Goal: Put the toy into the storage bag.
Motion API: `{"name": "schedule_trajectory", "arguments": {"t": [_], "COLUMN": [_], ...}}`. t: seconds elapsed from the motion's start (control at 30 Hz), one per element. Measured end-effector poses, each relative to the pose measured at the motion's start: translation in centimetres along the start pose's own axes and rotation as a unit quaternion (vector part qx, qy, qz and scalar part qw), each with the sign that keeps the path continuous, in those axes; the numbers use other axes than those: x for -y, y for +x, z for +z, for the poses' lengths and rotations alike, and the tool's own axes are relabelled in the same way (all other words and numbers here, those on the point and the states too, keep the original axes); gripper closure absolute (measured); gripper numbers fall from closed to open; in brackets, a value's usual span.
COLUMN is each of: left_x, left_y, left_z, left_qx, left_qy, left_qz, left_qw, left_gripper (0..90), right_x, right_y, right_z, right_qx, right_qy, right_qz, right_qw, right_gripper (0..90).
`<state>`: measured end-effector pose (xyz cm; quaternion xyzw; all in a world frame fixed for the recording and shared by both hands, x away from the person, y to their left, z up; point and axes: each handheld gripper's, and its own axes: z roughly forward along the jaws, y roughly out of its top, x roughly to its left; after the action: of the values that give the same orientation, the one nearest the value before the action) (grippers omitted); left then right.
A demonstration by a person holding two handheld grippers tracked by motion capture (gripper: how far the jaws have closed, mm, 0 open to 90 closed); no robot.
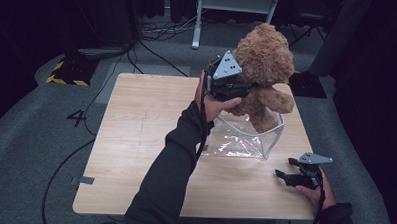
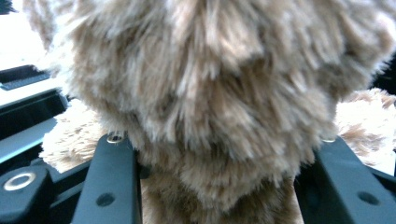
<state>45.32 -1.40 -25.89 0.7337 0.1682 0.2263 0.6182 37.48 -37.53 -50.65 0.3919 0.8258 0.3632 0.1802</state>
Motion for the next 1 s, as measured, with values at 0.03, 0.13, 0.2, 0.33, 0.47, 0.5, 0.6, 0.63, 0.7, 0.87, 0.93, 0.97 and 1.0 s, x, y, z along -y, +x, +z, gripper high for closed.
{"name": "schedule_trajectory", "arguments": {"t": [0.03,0.13,0.2,0.33,0.47,0.5,0.6,0.63,0.7,0.87,0.93,0.97,1.0], "left_x": [0.1,0.5,0.7,1.0,1.4,1.6,1.9,2.0,2.2,2.7,2.9,3.0,3.1], "left_y": [0.0,0.0,0.0,-0.1,-0.1,0.0,-0.1,-0.1,-0.1,0.0,0.2,0.2,0.3], "left_z": [0.1,0.5,0.7,1.3,1.7,1.8,2.1,2.2,2.4,2.6,2.6,2.6,2.6], "left_qx": [0.002,0.007,0.005,0.007,0.009,0.010,0.010,0.011,0.013,0.013,0.014,0.015,0.018], "left_qy": [0.000,0.003,0.007,0.020,0.032,0.035,0.046,0.052,0.058,0.080,0.088,0.091,0.095], "left_qz": [-0.003,-0.007,-0.011,-0.006,-0.004,-0.005,0.000,0.003,0.001,0.008,0.008,0.009,0.011], "left_qw": [1.0000,0.9999,0.9999,0.9998,0.9994,0.9993,0.9989,0.9986,0.9982,0.9966,0.9960,0.9957,0.9953], "left_gripper": [50.4,50.3,50.2,50.1,50.0,49.9,49.7,49.5,49.3,48.8,48.5,48.3,48.2], "right_x": [0.0,0.0,0.0,0.0,0.0,0.0,0.0,0.0,0.0,0.0,0.0,0.0,0.0], "right_y": [0.0,0.0,0.0,0.0,0.0,0.0,0.0,0.0,0.0,0.0,0.0,0.0,0.0], "right_z": [0.0,0.0,0.0,0.0,0.0,0.0,0.0,0.0,0.0,0.0,0.0,0.0,0.0], "right_qx": [0.000,0.000,0.000,0.000,0.000,0.000,0.000,0.000,0.000,0.000,0.000,0.000,0.000], "right_qy": [0.000,0.000,0.000,0.000,0.000,0.000,0.000,0.000,0.000,0.000,0.000,0.000,0.000], "right_qz": [0.000,0.000,0.000,0.000,0.000,0.000,0.000,0.000,0.000,0.000,0.000,0.000,0.000], "right_qw": [1.0000,1.0000,1.0000,1.0000,1.0000,1.0000,1.0000,1.0000,1.0000,1.0000,1.0000,1.0000,1.0000], "right_gripper": [19.5,19.5,19.6,19.5,19.5,19.5,19.5,19.5,19.5,19.5,19.5,19.5,19.5]}}
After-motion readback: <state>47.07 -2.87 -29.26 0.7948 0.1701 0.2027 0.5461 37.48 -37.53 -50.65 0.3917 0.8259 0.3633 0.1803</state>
